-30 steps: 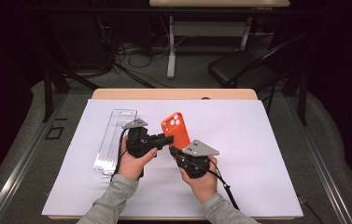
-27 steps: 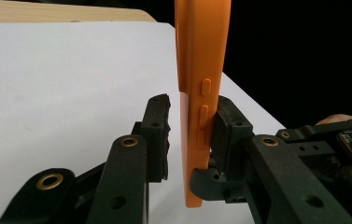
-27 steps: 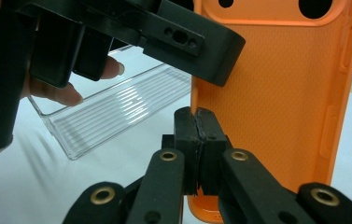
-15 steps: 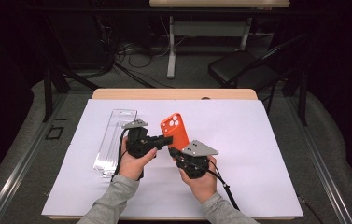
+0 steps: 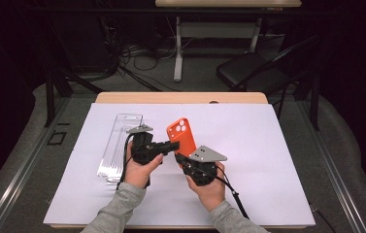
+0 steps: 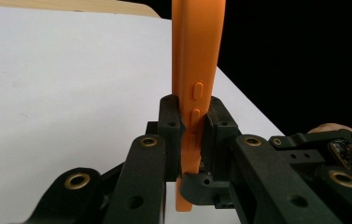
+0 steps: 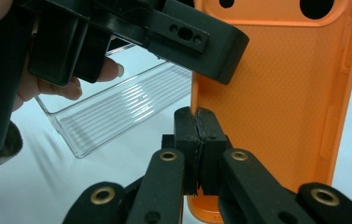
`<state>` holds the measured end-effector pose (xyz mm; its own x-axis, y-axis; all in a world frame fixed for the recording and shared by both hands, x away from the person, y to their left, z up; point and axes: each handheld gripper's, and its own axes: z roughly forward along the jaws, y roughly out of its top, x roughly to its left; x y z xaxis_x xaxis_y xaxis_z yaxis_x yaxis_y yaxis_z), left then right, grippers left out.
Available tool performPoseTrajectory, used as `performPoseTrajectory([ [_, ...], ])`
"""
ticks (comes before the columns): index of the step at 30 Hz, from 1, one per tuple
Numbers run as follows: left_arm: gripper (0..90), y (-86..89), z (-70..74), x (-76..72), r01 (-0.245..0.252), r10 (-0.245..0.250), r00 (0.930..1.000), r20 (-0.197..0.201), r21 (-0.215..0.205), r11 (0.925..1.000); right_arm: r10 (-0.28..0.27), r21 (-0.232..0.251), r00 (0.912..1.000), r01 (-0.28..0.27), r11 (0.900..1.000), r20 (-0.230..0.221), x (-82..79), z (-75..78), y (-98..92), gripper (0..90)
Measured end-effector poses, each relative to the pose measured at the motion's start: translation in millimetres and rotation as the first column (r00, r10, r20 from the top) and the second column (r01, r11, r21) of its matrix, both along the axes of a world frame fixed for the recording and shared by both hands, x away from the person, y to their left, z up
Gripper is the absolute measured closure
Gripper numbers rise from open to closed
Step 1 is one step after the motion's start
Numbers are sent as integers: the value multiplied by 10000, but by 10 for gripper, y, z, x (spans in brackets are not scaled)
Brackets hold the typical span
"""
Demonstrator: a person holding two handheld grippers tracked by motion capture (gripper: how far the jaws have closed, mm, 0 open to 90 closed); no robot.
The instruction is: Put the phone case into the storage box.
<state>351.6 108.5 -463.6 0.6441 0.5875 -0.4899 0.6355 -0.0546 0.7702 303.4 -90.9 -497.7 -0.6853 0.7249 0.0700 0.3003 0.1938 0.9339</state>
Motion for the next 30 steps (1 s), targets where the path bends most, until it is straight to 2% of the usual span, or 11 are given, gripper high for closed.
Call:
performPoseTrajectory([
  [21,807,4,-10,-9,-311,304,9988,-377,-188,9993,67,49,9999,-66,10000,-134,9,-4,0,891],
  [30,810,7,-8,-11,-322,314,9989,-361,-213,9993,86,101,9999,-85,9999,-140,10,-1,-2,889],
])
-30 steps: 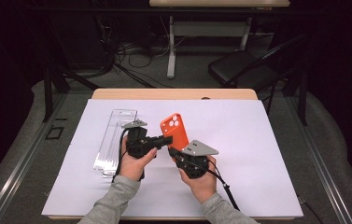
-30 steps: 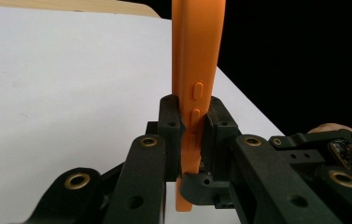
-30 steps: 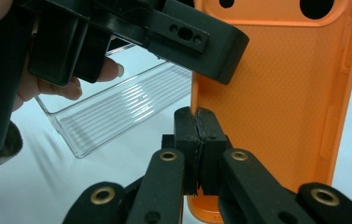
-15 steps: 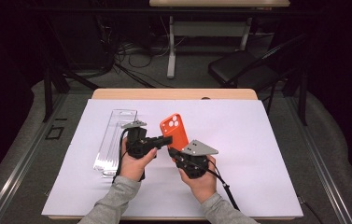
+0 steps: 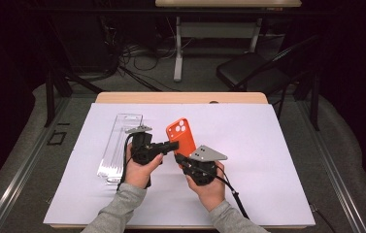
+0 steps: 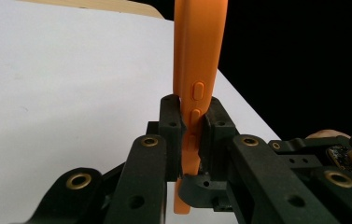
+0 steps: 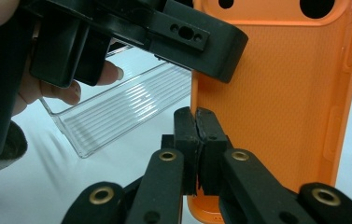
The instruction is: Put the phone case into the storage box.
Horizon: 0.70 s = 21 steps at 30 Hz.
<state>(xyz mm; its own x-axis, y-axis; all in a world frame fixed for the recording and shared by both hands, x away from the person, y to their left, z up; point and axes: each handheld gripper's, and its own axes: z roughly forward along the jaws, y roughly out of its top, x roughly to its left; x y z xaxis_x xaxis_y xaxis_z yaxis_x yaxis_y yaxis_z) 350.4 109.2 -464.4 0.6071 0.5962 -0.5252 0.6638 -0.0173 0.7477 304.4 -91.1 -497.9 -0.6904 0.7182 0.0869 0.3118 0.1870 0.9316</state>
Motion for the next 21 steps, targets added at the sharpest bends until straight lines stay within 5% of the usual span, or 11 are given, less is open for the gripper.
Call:
performPoseTrajectory([
  [21,816,15,-10,10,-33,33,10000,-28,-60,10000,29,-37,10000,-29,10000,38,-1,-7,11,863],
])
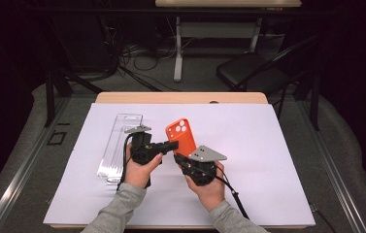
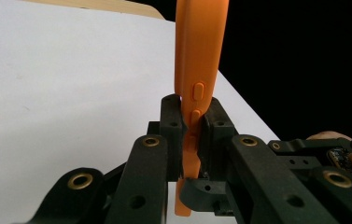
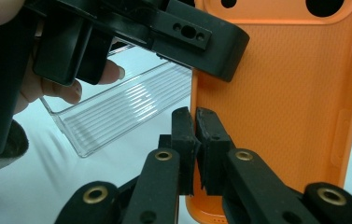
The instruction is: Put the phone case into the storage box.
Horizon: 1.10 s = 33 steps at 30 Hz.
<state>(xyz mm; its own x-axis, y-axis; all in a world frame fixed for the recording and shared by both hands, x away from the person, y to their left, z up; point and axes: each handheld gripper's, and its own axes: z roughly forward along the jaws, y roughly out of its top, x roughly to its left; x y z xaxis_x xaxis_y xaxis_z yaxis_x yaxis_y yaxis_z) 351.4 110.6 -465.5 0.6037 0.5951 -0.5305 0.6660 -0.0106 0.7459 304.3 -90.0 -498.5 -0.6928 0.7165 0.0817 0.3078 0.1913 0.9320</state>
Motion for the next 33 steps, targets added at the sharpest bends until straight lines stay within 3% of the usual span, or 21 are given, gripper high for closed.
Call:
performPoseTrajectory([
  [14,816,81,-10,40,-234,233,9997,-74,-102,9997,-57,10,9999,57,10000,133,2,13,-14,781],
  [22,815,187,5,69,-323,322,9995,-70,-178,9993,-10,151,10000,9,9999,92,19,78,-80,672],
  [26,815,247,21,78,-315,311,9994,-124,-324,9990,14,-34,9999,-13,10000,131,33,113,-121,618],
  [33,815,334,45,96,-277,271,9995,-150,-421,9987,494,-4,9988,-494,9988,37,88,175,-185,494],
])
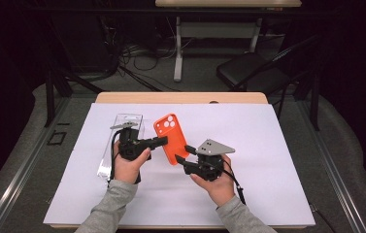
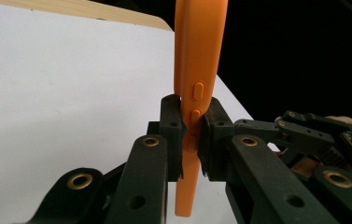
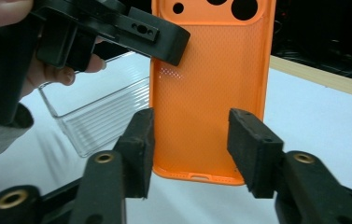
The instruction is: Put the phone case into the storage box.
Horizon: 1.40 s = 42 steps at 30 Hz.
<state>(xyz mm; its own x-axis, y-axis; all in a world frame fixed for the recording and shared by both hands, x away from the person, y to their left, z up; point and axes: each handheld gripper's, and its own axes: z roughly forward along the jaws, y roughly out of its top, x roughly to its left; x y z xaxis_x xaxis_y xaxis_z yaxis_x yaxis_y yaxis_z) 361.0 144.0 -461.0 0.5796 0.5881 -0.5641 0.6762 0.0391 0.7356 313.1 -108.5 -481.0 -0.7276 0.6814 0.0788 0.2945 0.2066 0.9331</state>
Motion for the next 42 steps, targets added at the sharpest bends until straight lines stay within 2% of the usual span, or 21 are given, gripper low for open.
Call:
performPoseTrajectory([
  [7,815,85,44,4,255,-255,9996,155,-16,9997,381,-177,9991,-384,9991,-183,23,53,-67,478],
  [12,815,131,68,4,479,-483,9983,324,134,9988,211,153,9994,-207,9997,-269,46,102,-159,451],
  [15,814,151,77,0,576,-586,9975,398,249,9980,125,153,9997,-121,9998,-210,56,130,-208,441],
  [18,814,169,89,-4,630,-645,9970,439,343,9974,106,-102,9999,-107,9999,-80,64,152,-255,447],
  [20,814,178,98,-10,644,-663,9966,483,393,9971,8,-368,9998,-1,9993,197,66,159,-277,480],
  [22,814,191,106,-15,676,-700,9961,537,452,9967,18,-389,9998,-11,9992,186,67,168,-293,488],
  [24,814,208,116,-19,699,-724,9959,549,453,9965,114,-121,9999,-113,9999,89,71,186,-320,504],
  [32,814,269,157,-37,975,-1016,9922,717,583,9935,826,453,9964,-818,9956,-170,101,256,-408,428],
  [37,814,274,170,-47,1127,-1171,9905,723,634,9916,1155,610,9928,-1134,9917,-311,111,286,-449,395],
  [42,814,254,170,-56,1293,-1344,9883,720,722,9890,1358,554,9899,-1334,9895,-407,116,299,-470,386],
])
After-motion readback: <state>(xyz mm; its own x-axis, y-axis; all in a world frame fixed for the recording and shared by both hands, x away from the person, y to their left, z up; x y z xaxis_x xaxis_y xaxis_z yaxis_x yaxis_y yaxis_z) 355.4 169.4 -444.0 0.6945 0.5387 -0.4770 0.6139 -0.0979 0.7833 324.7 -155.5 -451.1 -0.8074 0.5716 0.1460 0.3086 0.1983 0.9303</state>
